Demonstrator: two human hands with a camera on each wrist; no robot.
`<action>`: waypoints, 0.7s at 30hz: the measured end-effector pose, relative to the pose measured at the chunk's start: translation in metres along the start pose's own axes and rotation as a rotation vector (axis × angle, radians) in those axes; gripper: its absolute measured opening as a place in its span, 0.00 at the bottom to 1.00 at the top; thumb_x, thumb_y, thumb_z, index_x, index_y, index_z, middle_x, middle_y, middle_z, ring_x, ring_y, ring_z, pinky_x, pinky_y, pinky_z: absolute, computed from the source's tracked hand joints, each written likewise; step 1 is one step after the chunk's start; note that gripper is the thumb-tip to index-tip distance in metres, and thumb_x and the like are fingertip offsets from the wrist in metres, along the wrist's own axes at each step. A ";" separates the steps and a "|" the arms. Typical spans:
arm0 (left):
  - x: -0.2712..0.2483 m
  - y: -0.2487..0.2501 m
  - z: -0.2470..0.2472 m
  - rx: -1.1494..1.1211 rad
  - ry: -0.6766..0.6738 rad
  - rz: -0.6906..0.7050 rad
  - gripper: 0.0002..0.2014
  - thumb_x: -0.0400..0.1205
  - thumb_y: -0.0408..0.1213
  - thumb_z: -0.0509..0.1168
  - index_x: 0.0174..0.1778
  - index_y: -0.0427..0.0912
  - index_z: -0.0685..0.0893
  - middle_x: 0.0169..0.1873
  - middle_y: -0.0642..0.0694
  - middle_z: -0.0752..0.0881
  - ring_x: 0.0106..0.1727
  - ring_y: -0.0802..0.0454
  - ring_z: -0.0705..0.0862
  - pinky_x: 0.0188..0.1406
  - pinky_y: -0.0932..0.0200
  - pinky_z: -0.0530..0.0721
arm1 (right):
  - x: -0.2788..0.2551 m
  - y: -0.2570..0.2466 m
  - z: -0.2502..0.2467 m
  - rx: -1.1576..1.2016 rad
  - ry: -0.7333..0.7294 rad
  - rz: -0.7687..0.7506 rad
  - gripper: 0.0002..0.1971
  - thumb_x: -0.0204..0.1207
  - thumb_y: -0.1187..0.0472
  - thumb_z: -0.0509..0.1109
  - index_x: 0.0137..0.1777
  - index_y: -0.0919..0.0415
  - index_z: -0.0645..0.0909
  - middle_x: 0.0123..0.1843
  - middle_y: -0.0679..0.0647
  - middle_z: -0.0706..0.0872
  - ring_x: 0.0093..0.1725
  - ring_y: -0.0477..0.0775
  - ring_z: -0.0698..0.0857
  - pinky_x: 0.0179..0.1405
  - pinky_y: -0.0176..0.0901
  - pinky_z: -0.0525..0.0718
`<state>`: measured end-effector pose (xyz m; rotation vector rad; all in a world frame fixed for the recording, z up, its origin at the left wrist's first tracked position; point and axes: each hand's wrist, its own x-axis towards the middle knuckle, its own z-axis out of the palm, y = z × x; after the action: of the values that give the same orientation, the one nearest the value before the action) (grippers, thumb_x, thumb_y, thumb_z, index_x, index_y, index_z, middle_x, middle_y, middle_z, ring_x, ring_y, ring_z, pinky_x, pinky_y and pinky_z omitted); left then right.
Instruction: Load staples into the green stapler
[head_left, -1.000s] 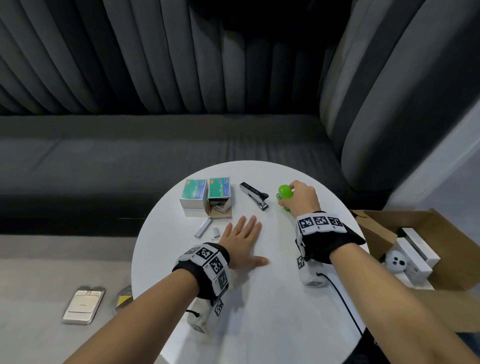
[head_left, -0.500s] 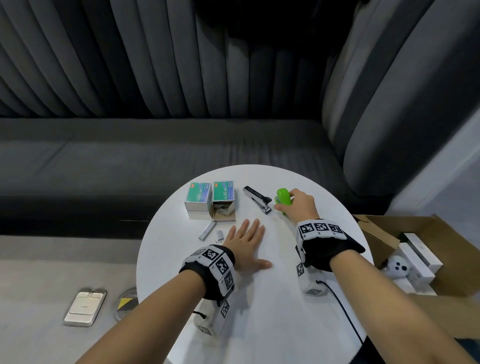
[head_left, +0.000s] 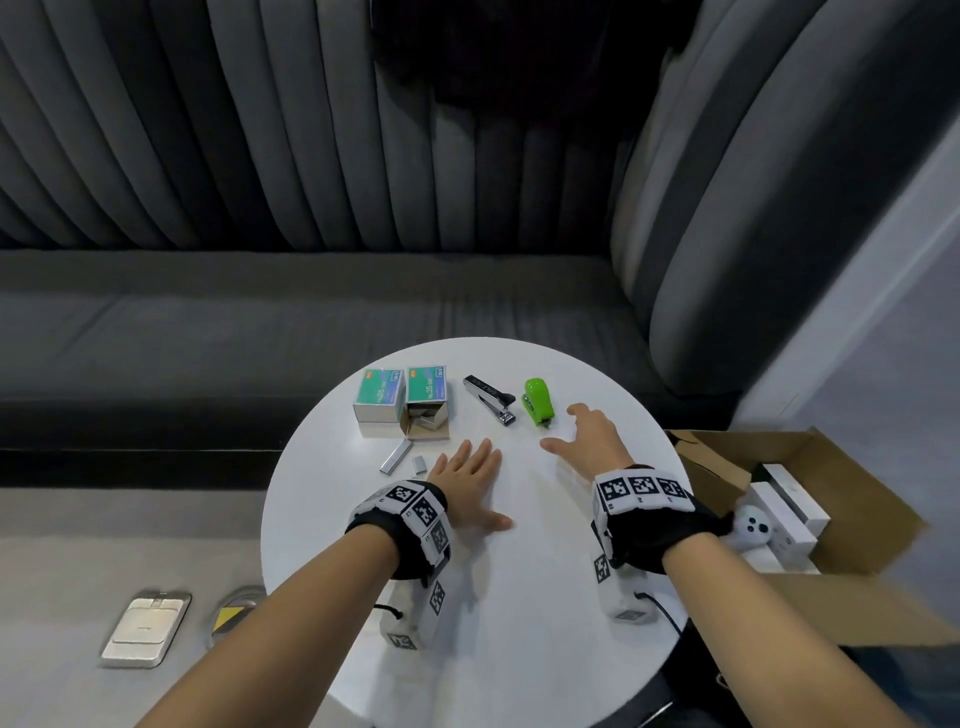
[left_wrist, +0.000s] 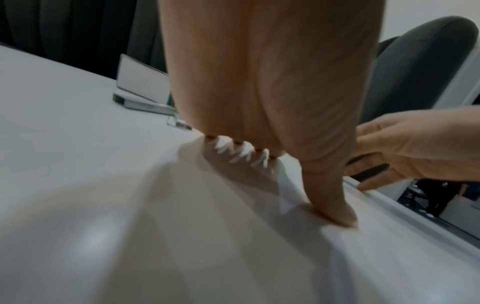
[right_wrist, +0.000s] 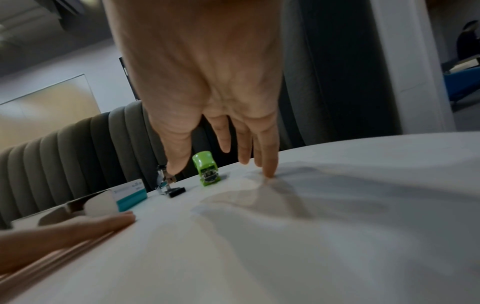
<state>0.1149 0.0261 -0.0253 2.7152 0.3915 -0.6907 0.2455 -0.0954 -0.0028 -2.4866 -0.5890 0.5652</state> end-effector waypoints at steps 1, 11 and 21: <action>-0.004 0.000 0.001 -0.007 -0.008 0.006 0.49 0.75 0.60 0.62 0.79 0.43 0.38 0.82 0.46 0.37 0.82 0.43 0.36 0.81 0.41 0.41 | -0.006 0.003 0.000 -0.021 -0.006 0.001 0.34 0.73 0.53 0.71 0.75 0.63 0.63 0.71 0.67 0.71 0.73 0.66 0.70 0.70 0.52 0.69; -0.061 -0.006 0.034 -0.011 -0.012 -0.024 0.51 0.73 0.60 0.65 0.80 0.45 0.38 0.82 0.46 0.37 0.82 0.43 0.37 0.81 0.40 0.42 | -0.087 0.024 0.028 -0.361 -0.179 -0.008 0.40 0.74 0.39 0.63 0.80 0.51 0.51 0.84 0.52 0.48 0.83 0.57 0.46 0.78 0.66 0.55; -0.113 -0.009 0.083 -0.050 0.054 -0.145 0.48 0.72 0.70 0.55 0.79 0.52 0.36 0.81 0.50 0.33 0.81 0.45 0.32 0.77 0.32 0.35 | -0.147 0.037 0.072 -0.562 -0.197 -0.074 0.42 0.74 0.29 0.47 0.81 0.48 0.36 0.84 0.51 0.31 0.82 0.62 0.32 0.76 0.75 0.38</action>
<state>-0.0182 -0.0161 -0.0398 2.6821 0.6152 -0.6372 0.1000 -0.1712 -0.0401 -2.9280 -1.0309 0.6953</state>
